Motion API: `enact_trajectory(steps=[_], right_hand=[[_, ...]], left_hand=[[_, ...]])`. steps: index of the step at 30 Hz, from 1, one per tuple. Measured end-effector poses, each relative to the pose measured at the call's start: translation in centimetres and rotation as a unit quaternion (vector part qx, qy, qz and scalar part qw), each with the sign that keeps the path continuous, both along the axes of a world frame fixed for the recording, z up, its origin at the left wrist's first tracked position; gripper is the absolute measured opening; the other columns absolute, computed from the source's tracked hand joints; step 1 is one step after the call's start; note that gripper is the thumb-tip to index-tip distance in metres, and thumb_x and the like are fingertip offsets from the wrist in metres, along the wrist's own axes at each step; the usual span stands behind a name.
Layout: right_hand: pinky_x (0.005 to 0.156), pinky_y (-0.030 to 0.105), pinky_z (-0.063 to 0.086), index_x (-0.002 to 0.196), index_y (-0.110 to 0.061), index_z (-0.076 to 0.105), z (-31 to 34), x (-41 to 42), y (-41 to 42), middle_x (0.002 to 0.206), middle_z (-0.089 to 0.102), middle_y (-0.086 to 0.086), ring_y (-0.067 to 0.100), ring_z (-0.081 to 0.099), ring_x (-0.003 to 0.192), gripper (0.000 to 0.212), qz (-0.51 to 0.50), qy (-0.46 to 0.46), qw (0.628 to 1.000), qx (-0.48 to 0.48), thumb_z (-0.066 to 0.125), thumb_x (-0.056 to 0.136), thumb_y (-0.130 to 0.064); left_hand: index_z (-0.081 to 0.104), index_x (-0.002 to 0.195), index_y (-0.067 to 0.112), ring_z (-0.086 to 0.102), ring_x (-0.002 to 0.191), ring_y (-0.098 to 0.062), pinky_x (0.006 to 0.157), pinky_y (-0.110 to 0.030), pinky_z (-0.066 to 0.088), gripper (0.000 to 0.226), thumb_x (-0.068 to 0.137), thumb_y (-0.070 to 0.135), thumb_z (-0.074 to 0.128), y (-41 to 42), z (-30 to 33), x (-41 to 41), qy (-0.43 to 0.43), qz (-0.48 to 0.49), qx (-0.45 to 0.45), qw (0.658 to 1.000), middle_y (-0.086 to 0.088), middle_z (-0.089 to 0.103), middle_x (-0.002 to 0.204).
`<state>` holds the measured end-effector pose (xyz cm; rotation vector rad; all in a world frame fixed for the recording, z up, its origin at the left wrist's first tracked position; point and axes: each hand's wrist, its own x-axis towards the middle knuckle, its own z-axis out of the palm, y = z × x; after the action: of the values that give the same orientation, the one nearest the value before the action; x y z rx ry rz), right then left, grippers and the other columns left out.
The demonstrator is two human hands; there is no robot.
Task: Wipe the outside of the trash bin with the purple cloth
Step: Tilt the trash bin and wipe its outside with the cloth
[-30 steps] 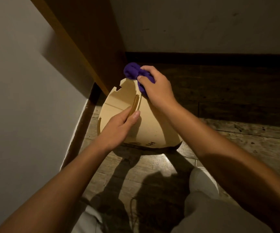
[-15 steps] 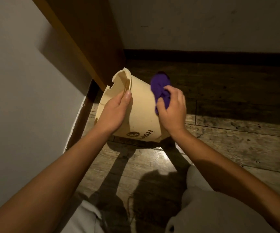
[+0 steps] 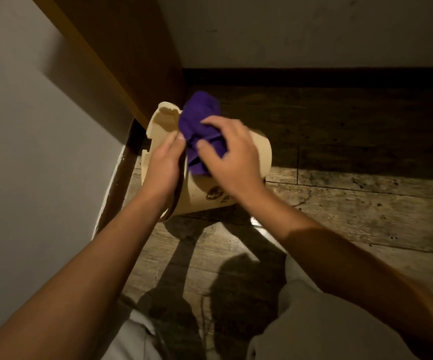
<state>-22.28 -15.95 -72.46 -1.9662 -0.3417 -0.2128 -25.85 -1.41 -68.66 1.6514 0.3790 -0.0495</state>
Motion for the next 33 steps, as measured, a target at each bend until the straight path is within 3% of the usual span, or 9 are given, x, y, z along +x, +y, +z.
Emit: enact_trajectory(steps=[3, 7, 10, 12, 14, 16, 24, 29, 33], right_hand=[[0.103, 0.042, 0.046, 0.131, -0.019, 0.060, -1.2, -0.9, 1.4, 0.131, 0.057, 0.008, 0.024, 0.050, 0.126, 0.044, 0.020, -0.022, 0.999, -0.031, 0.067, 0.092, -0.040], [0.117, 0.055, 0.036, 0.150, -0.025, 0.043, -4.8, 0.3, 0.6, 0.155, 0.043, 0.013, 0.033, 0.036, 0.147, 0.058, 0.009, -0.028, 0.996, -0.089, 0.053, 0.100, -0.053], [0.119, 0.056, 0.033, 0.155, -0.033, 0.034, -7.7, 1.1, -0.7, 0.162, 0.038, 0.009, 0.032, 0.032, 0.151, 0.060, -0.033, 0.011, 0.991, -0.130, 0.042, 0.102, -0.060], [0.112, 0.055, 0.043, 0.156, -0.034, 0.031, -9.5, 1.9, -2.5, 0.163, 0.036, 0.007, 0.032, 0.038, 0.147, 0.061, -0.093, 0.095, 0.984, -0.122, 0.039, 0.102, -0.061], [0.098, 0.043, 0.051, 0.158, -0.029, 0.029, -11.0, 2.8, -4.1, 0.161, 0.038, 0.010, 0.033, 0.050, 0.136, 0.063, -0.139, 0.174, 0.970, -0.102, 0.038, 0.103, -0.058], [0.089, 0.032, 0.043, 0.160, -0.024, 0.028, -11.6, 3.7, -4.6, 0.156, 0.043, 0.012, 0.034, 0.056, 0.129, 0.064, -0.150, 0.204, 0.963, -0.093, 0.041, 0.105, -0.054], [0.114, 0.039, 0.039, 0.144, -0.020, 0.054, -4.4, 0.5, 0.1, 0.158, 0.042, 0.012, 0.029, 0.044, 0.141, 0.048, -0.029, 0.078, 0.996, -0.041, 0.059, 0.097, -0.013], [0.119, 0.051, 0.034, 0.146, -0.030, 0.051, -3.1, -3.3, 4.1, 0.161, 0.040, 0.008, 0.028, 0.035, 0.148, 0.050, 0.091, -0.010, 0.994, -0.067, 0.060, 0.097, -0.036], [0.120, 0.057, 0.027, 0.144, -0.029, 0.052, -6.0, -1.1, 1.7, 0.158, 0.045, 0.009, 0.033, 0.034, 0.150, 0.050, 0.029, -0.022, 0.989, -0.144, 0.059, 0.098, -0.048]], left_hand=[[0.059, 0.142, 0.017, 0.066, 0.127, -0.026, 0.107, -0.043, 0.052, 0.048, 0.111, 0.045, 0.034, 0.0, 0.1, 0.1, 0.039, 0.029, -0.055, 0.997, -0.012, 0.070, 0.134], [0.068, 0.127, 0.034, 0.074, 0.111, -0.018, 0.102, -0.047, 0.055, 0.046, 0.107, 0.058, 0.034, -0.4, -0.1, 0.3, 0.071, 0.023, -0.005, 0.997, -0.001, 0.079, 0.118], [0.071, 0.111, 0.037, 0.076, 0.104, -0.021, 0.099, -0.052, 0.056, 0.046, 0.104, 0.064, 0.034, -0.1, -0.2, 0.1, 0.088, 0.061, 0.018, 0.994, -0.001, 0.081, 0.109], [0.072, 0.113, 0.033, 0.075, 0.105, -0.023, 0.099, -0.053, 0.055, 0.050, 0.104, 0.064, 0.033, 0.4, -0.4, -0.1, 0.097, 0.081, 0.012, 0.992, -0.002, 0.081, 0.110], [0.073, 0.114, 0.032, 0.077, 0.102, -0.021, 0.096, -0.050, 0.057, 0.051, 0.104, 0.063, 0.033, 0.8, -0.4, -0.1, 0.100, 0.075, 0.009, 0.992, 0.000, 0.082, 0.108], [0.075, 0.109, 0.036, 0.079, 0.097, -0.017, 0.089, -0.045, 0.058, 0.051, 0.105, 0.063, 0.033, 1.1, -0.5, 0.0, 0.104, 0.063, 0.005, 0.993, 0.002, 0.083, 0.105], [0.082, 0.084, 0.050, 0.080, 0.093, -0.014, 0.081, -0.041, 0.058, 0.056, 0.097, 0.074, 0.033, 2.2, -1.3, 0.1, 0.118, 0.066, -0.066, 0.989, 0.006, 0.084, 0.098], [0.083, 0.102, 0.031, 0.076, 0.108, -0.018, 0.097, -0.040, 0.056, 0.067, 0.102, 0.068, 0.027, 2.8, -1.7, 0.3, 0.111, 0.106, -0.073, 0.985, -0.004, 0.082, 0.110], [0.074, 0.113, 0.027, 0.080, 0.092, -0.020, 0.065, -0.031, 0.065, 0.058, 0.104, 0.066, 0.031, 3.4, -2.2, -0.7, 0.137, 0.129, -0.114, 0.976, -0.004, 0.084, 0.101]])
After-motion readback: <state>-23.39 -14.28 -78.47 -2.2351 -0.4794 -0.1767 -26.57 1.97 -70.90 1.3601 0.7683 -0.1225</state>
